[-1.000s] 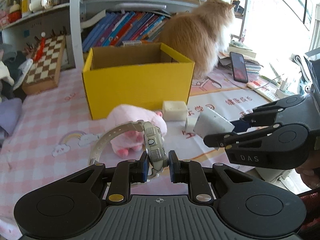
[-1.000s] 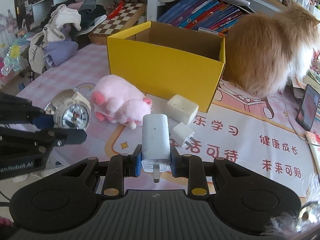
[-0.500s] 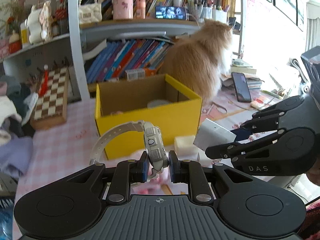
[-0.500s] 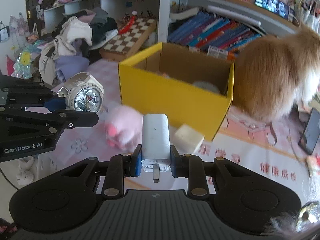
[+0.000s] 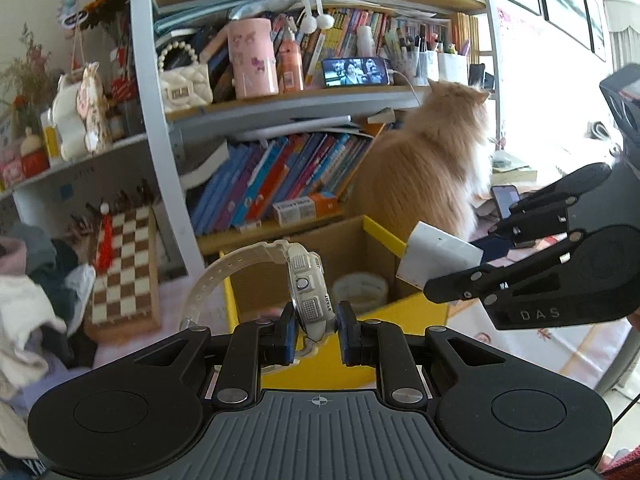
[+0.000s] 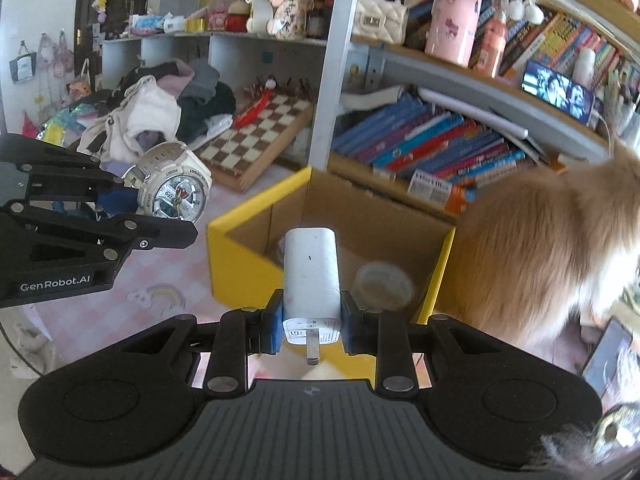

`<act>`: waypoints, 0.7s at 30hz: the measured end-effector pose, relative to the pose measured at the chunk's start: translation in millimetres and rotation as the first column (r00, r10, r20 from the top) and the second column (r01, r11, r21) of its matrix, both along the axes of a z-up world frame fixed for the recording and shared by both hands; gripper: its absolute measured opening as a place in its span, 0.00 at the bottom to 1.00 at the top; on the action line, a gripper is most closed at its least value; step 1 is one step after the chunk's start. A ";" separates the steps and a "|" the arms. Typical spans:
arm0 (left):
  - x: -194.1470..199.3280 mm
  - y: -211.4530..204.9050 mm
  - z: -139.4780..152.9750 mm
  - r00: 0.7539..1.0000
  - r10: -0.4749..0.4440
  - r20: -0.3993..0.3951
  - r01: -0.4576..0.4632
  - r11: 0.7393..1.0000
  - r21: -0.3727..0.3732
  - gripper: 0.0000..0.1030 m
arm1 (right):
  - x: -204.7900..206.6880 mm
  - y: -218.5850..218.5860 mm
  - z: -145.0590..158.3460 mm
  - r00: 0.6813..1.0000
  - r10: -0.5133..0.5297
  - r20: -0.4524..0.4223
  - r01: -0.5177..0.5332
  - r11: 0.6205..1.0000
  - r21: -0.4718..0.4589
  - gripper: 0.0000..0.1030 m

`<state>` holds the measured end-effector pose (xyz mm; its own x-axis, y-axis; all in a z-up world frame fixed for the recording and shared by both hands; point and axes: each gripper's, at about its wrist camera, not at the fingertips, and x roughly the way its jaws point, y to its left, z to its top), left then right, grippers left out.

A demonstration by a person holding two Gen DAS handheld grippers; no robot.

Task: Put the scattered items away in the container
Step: 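Carry the watch with the left tool while the right tool carries the charger over the box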

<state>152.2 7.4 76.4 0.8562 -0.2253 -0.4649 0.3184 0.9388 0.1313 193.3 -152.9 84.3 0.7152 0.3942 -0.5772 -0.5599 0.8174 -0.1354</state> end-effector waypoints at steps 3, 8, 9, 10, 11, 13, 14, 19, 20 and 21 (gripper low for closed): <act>12.7 -4.0 2.3 1.000 -0.006 0.003 0.006 1.000 0.020 0.18 | 16.9 -0.5 6.3 1.000 0.021 0.012 -0.021 1.000 -0.004 0.24; 36.3 -12.6 0.4 1.000 -0.015 -0.014 0.016 0.999 0.049 0.18 | 44.7 -1.3 9.9 0.998 0.055 0.009 -0.055 0.998 -0.011 0.24; 41.0 -14.6 -0.1 1.000 -0.018 -0.017 0.019 0.998 0.056 0.18 | 51.0 -1.9 9.7 0.998 0.058 0.003 -0.058 0.998 -0.009 0.24; 45.6 -16.3 -0.6 1.000 -0.019 -0.019 0.020 0.998 0.064 0.18 | 57.3 -2.4 9.3 0.998 0.062 -0.003 -0.062 0.998 -0.007 0.24; 49.9 -17.9 -1.0 1.000 -0.020 -0.022 0.021 0.997 0.072 0.18 | 63.6 -3.0 9.0 0.998 0.065 -0.010 -0.065 0.998 -0.005 0.24; 58.6 -21.1 -2.0 0.999 -0.021 -0.029 0.023 0.996 0.087 0.18 | 75.6 -2.7 8.3 0.997 0.070 -0.017 -0.070 0.998 -0.009 0.24; 62.7 -22.8 -2.9 0.999 -0.020 -0.034 0.023 0.995 0.093 0.18 | 83.1 -2.7 7.8 0.997 0.073 -0.018 -0.074 0.997 -0.013 0.24; 85.6 -29.2 -8.8 0.998 -0.009 -0.067 0.017 0.993 0.116 0.18 | 114.5 -3.2 2.7 0.996 0.081 -0.025 -0.082 0.996 -0.034 0.24; 89.4 -30.5 -10.1 0.997 -0.006 -0.073 0.015 0.993 0.120 0.18 | 119.7 -3.4 1.3 0.996 0.084 -0.029 -0.085 0.996 -0.036 0.24; 92.4 -31.8 -11.3 0.997 -0.005 -0.079 0.015 0.992 0.125 0.18 | 124.9 -3.5 -0.1 0.996 0.087 -0.033 -0.088 0.995 -0.039 0.24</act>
<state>244.6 -24.4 65.0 0.8143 -0.1695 -0.5552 0.3414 0.9133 0.2219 318.2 -156.4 84.2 0.6600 0.4307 -0.6156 -0.6337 0.7592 -0.1483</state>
